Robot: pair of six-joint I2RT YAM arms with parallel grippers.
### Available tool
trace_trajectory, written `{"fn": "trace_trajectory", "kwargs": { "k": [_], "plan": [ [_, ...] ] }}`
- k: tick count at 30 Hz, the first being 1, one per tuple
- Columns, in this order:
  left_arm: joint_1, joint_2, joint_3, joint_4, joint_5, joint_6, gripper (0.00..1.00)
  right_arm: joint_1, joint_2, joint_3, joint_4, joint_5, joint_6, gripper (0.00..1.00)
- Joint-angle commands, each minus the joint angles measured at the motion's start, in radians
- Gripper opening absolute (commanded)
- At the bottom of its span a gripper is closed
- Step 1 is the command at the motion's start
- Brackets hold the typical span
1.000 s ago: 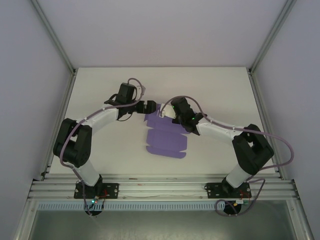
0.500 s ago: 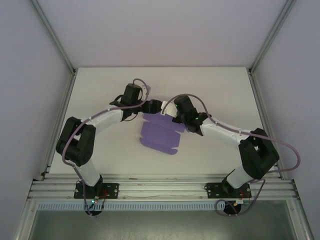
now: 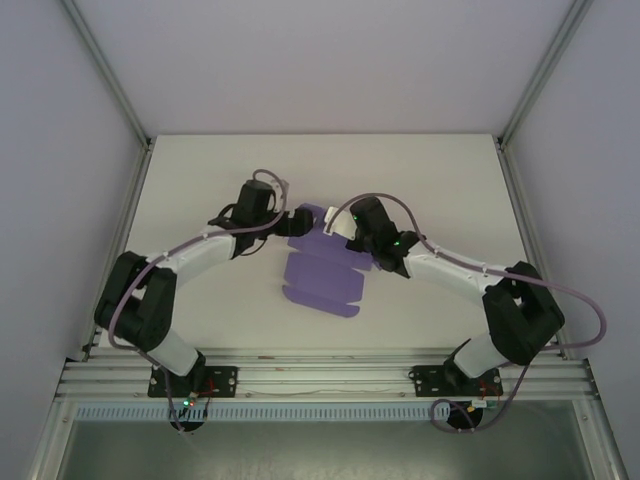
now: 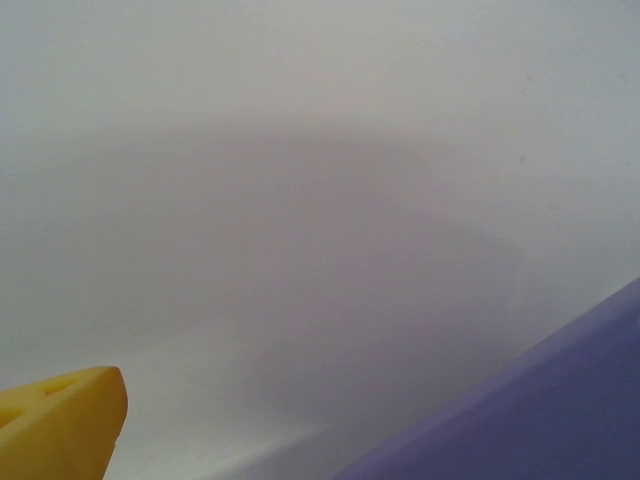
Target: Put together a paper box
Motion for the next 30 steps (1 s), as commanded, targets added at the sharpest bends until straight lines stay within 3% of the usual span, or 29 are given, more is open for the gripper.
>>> {"fn": "trace_trajectory", "kwargs": {
  "k": [1, 12, 22, 30],
  "plan": [
    [0.046, -0.058, -0.068, -0.033, -0.075, 0.027, 1.0, -0.003, -0.037, -0.009, -0.028, 0.042, 0.003, 0.02],
    [0.079, -0.019, -0.122, -0.044, -0.058, 0.061, 1.0, -0.006, -0.041, -0.006, -0.046, 0.034, 0.017, 0.02],
    [0.071, -0.01, -0.174, 0.104, 0.252, 0.082, 1.0, -0.005, -0.039, -0.01, -0.028, 0.018, 0.032, 0.03],
    [0.032, 0.056, -0.138, 0.126, 0.289, 0.081, 1.0, -0.006, -0.035, -0.013, -0.006, 0.011, 0.073, 0.02]
  ]
}}
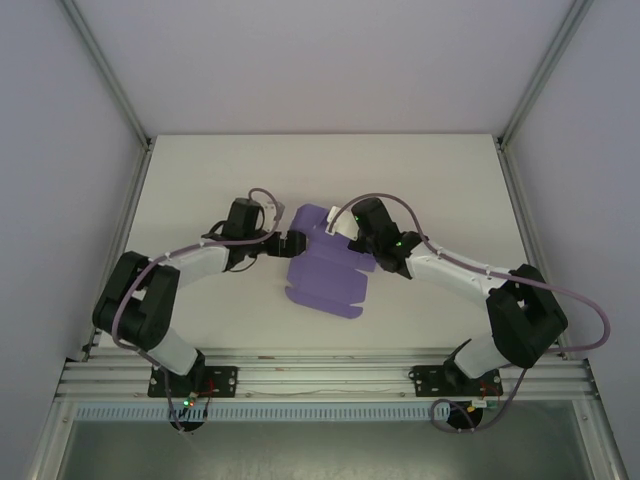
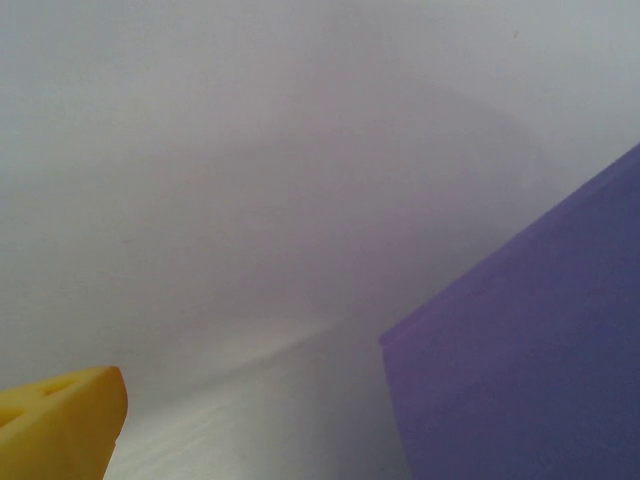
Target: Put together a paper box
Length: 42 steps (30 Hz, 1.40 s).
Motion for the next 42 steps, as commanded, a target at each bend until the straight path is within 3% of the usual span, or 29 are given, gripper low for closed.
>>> {"fn": "trace_trajectory", "kwargs": {
  "k": [1, 6, 10, 15, 18, 24, 29, 30, 31, 34, 36, 39, 42],
  "plan": [
    [-0.02, 0.034, 0.023, 0.039, 0.049, 0.017, 0.99, -0.006, -0.014, -0.011, 0.024, -0.003, 0.047, 0.02],
    [-0.033, 0.057, 0.027, 0.083, 0.077, -0.001, 0.91, -0.006, -0.011, -0.02, 0.055, -0.004, 0.077, 0.02],
    [-0.034, 0.083, 0.032, 0.115, 0.084, -0.029, 0.75, -0.005, -0.014, -0.026, 0.065, -0.034, 0.096, 0.02],
    [-0.035, 0.112, 0.03, 0.202, 0.179, -0.071, 0.58, -0.005, -0.009, -0.032, 0.084, -0.041, 0.11, 0.02],
    [-0.034, 0.124, 0.033, 0.218, 0.188, -0.087, 0.45, -0.006, -0.011, -0.033, 0.085, -0.049, 0.113, 0.02],
    [-0.034, 0.145, 0.048, 0.205, 0.17, -0.102, 0.1, -0.005, -0.012, -0.043, 0.089, -0.051, 0.085, 0.02],
    [-0.035, 0.151, 0.049, 0.2, 0.157, -0.106, 0.08, -0.005, -0.015, -0.034, 0.075, -0.031, 0.051, 0.02],
    [-0.035, 0.152, 0.051, 0.193, 0.154, -0.104, 0.13, -0.006, -0.015, -0.032, 0.071, -0.025, 0.04, 0.02],
    [-0.034, 0.146, 0.052, 0.186, 0.148, -0.101, 0.3, -0.006, -0.016, -0.028, 0.064, -0.019, 0.027, 0.02],
    [-0.035, 0.124, 0.045, 0.172, 0.133, -0.094, 0.63, -0.006, -0.012, -0.018, 0.053, 0.015, -0.028, 0.02],
    [-0.034, 0.093, 0.041, 0.148, 0.107, -0.078, 0.68, -0.004, -0.007, -0.007, 0.049, 0.053, -0.076, 0.02],
    [-0.031, 0.032, 0.033, 0.099, 0.055, -0.048, 1.0, 0.002, 0.008, 0.008, 0.067, 0.129, -0.158, 0.01],
    [-0.019, -0.036, 0.016, 0.07, 0.002, -0.035, 1.0, 0.013, 0.03, -0.002, 0.147, 0.2, -0.256, 0.01]
  ]
}}
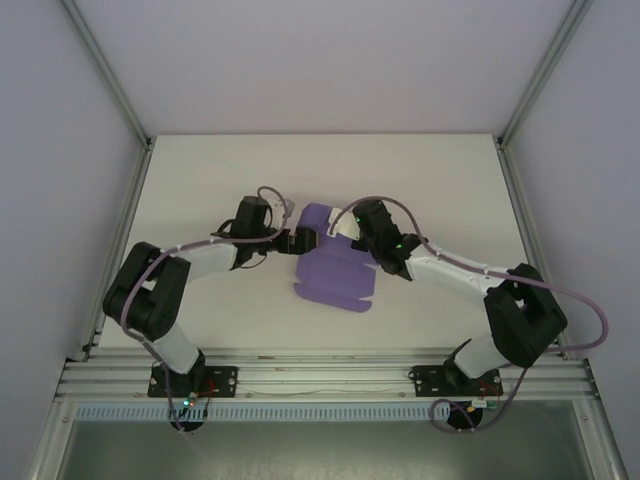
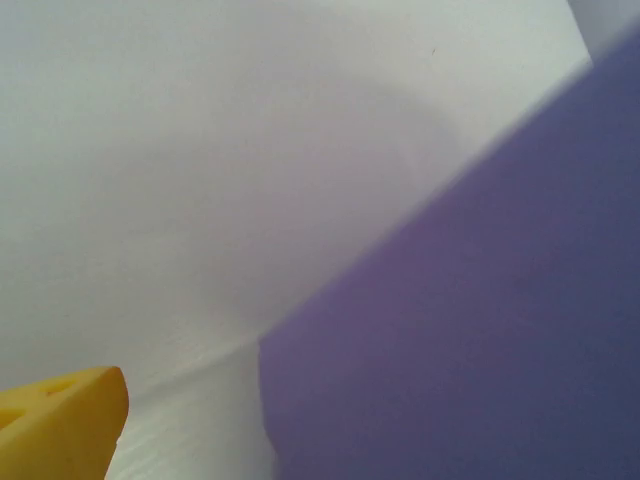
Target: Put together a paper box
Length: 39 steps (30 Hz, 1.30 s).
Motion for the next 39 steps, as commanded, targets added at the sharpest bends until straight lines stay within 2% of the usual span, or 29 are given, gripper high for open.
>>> {"fn": "trace_trajectory", "kwargs": {
  "k": [1, 8, 14, 16, 20, 23, 26, 29, 36, 39],
  "plan": [
    [0.019, -0.102, -0.007, -0.062, -0.098, 0.039, 1.0, 0.016, 0.027, 0.02, 0.102, 0.119, -0.143, 0.01],
    [0.14, -0.191, 0.02, -0.153, -0.288, -0.039, 1.0, 0.049, 0.088, -0.035, 0.367, 0.171, -0.343, 0.01],
    [0.19, -0.061, 0.122, -0.193, -0.429, -0.076, 1.0, 0.078, 0.183, -0.037, 0.47, 0.228, -0.438, 0.01],
    [0.186, 0.009, 0.166, -0.174, -0.388, -0.069, 1.0, 0.083, 0.212, -0.037, 0.513, 0.241, -0.459, 0.01],
    [0.145, 0.097, 0.18, -0.05, -0.234, 0.0, 1.0, 0.085, 0.247, -0.015, 0.518, 0.269, -0.451, 0.01],
    [0.087, 0.118, 0.184, -0.027, -0.223, 0.082, 0.99, 0.084, 0.251, 0.003, 0.462, 0.269, -0.403, 0.01],
    [0.058, 0.132, 0.164, 0.021, -0.188, 0.12, 0.94, 0.085, 0.25, 0.008, 0.448, 0.254, -0.364, 0.01],
    [0.048, 0.138, 0.124, 0.093, -0.142, 0.124, 0.88, 0.086, 0.252, 0.005, 0.433, 0.255, -0.343, 0.01],
    [0.023, 0.146, 0.046, 0.179, -0.134, 0.139, 0.8, 0.086, 0.251, 0.002, 0.417, 0.276, -0.295, 0.01],
    [0.01, 0.131, -0.022, 0.274, -0.137, 0.139, 0.75, 0.088, 0.244, -0.004, 0.404, 0.279, -0.286, 0.01]
  ]
}}
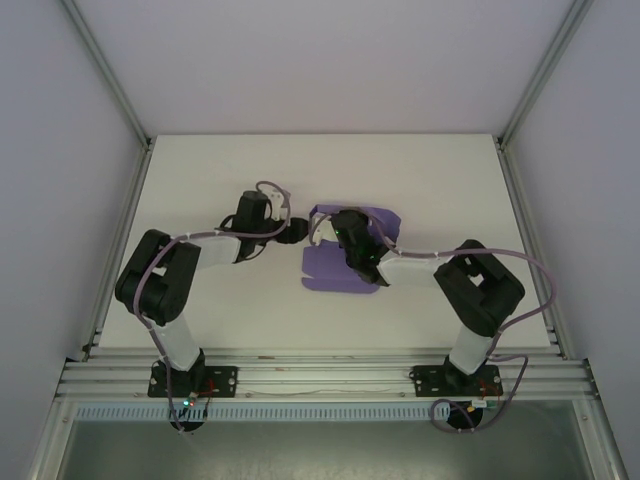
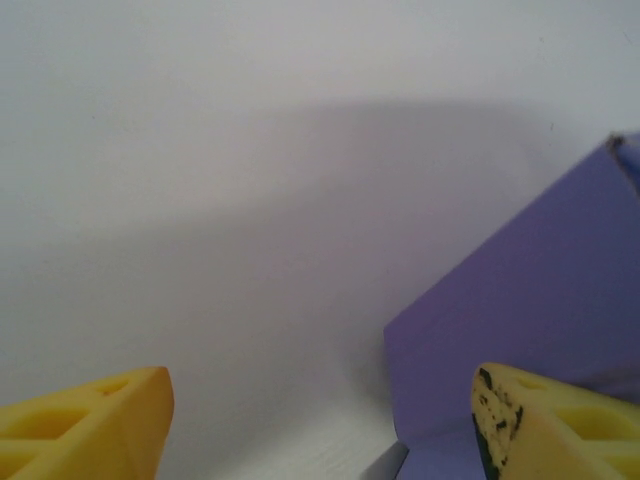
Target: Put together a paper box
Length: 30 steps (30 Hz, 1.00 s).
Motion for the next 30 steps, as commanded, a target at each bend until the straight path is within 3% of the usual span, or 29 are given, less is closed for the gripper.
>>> {"fn": "trace_trajectory", "kwargs": {
  "k": [1, 6, 13, 19, 23, 30],
  "plan": [
    [-0.017, -0.008, -0.077, 0.164, 0.03, 0.02, 0.75, 0.01, -0.007, 0.011, -0.029, 0.028, 0.044, 0.01],
    [-0.021, -0.024, -0.154, 0.362, 0.098, 0.007, 0.71, 0.019, -0.017, 0.005, -0.038, 0.028, 0.059, 0.01],
    [-0.047, 0.028, -0.079, 0.329, 0.111, 0.058, 0.64, 0.024, -0.026, 0.01, -0.067, 0.017, 0.086, 0.01],
    [-0.076, 0.062, -0.053, 0.314, 0.048, 0.075, 0.64, 0.028, -0.045, 0.026, -0.145, -0.005, 0.137, 0.0],
    [-0.11, 0.074, -0.051, 0.331, -0.045, 0.093, 0.58, 0.034, -0.063, 0.016, -0.161, -0.027, 0.149, 0.0],
    [-0.168, 0.098, -0.021, 0.327, -0.17, 0.146, 0.58, 0.043, -0.079, 0.043, -0.292, -0.054, 0.225, 0.0]
  ]
}}
